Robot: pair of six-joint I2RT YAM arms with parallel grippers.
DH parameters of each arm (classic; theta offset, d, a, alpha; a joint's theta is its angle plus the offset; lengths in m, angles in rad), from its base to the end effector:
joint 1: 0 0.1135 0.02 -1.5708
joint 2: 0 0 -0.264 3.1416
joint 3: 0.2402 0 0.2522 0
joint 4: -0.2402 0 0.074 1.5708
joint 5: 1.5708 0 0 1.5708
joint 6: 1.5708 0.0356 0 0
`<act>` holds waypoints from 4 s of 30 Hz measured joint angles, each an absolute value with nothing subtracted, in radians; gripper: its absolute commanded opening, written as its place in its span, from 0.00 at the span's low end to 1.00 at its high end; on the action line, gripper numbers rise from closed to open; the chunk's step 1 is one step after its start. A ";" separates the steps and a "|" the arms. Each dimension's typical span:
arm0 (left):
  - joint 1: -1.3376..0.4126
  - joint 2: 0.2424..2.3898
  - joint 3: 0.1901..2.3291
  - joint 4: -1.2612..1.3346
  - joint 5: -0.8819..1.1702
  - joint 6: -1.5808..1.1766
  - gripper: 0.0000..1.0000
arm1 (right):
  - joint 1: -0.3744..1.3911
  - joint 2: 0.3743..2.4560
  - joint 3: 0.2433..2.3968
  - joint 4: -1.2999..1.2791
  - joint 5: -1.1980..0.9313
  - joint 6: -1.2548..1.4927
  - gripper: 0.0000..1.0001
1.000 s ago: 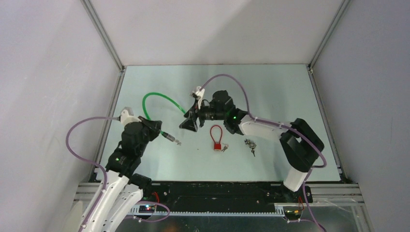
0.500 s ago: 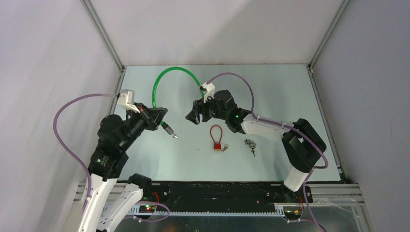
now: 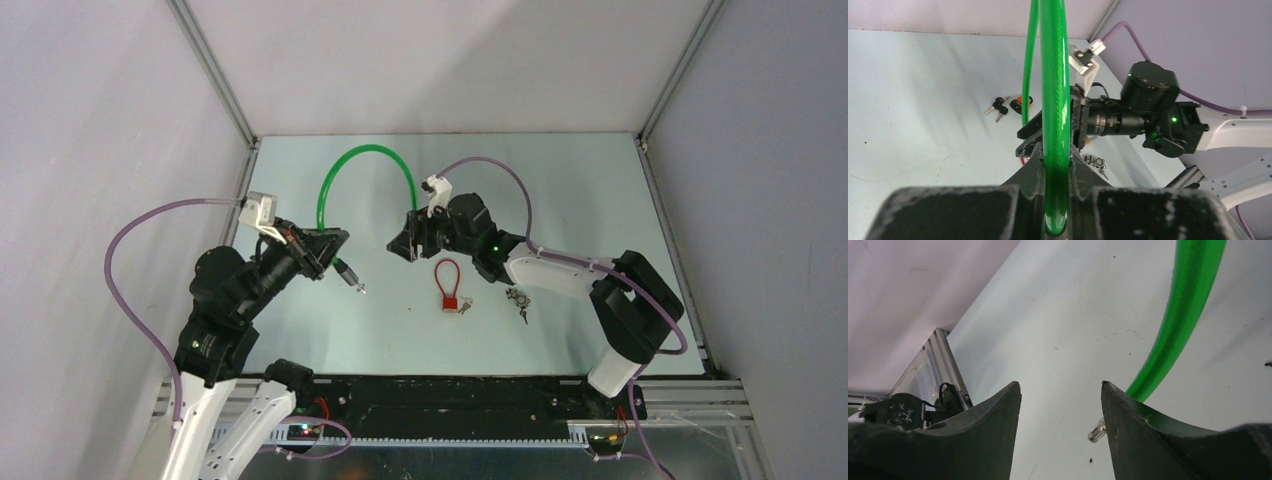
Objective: Lock with the key
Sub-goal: Pick up the lock from the center of the board, then lock the lock.
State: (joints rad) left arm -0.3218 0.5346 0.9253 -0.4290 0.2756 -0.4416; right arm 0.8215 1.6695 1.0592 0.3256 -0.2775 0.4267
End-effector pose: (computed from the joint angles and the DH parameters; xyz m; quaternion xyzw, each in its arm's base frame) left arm 0.0962 -0.0423 0.3926 0.0524 0.7181 -0.3477 0.6006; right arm 0.2551 0.2885 0.2546 -0.2368 0.7609 0.4369 0.4172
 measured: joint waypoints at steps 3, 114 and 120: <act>-0.322 0.534 0.925 -0.429 0.273 -0.436 0.00 | 0.830 1.609 1.029 0.329 -0.264 0.431 0.34; -0.329 0.504 0.680 0.238 0.719 -0.457 0.00 | 1.212 1.242 0.932 0.412 0.579 0.970 0.00; -0.344 0.510 0.649 0.276 0.668 -0.473 0.00 | 1.212 1.258 0.947 0.420 0.594 0.933 0.00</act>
State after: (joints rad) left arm -0.3435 0.5102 0.6495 0.2760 0.6682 -0.4732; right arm 1.2121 1.2583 0.9466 0.4198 0.5941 0.9325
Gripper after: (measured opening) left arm 0.124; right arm 0.099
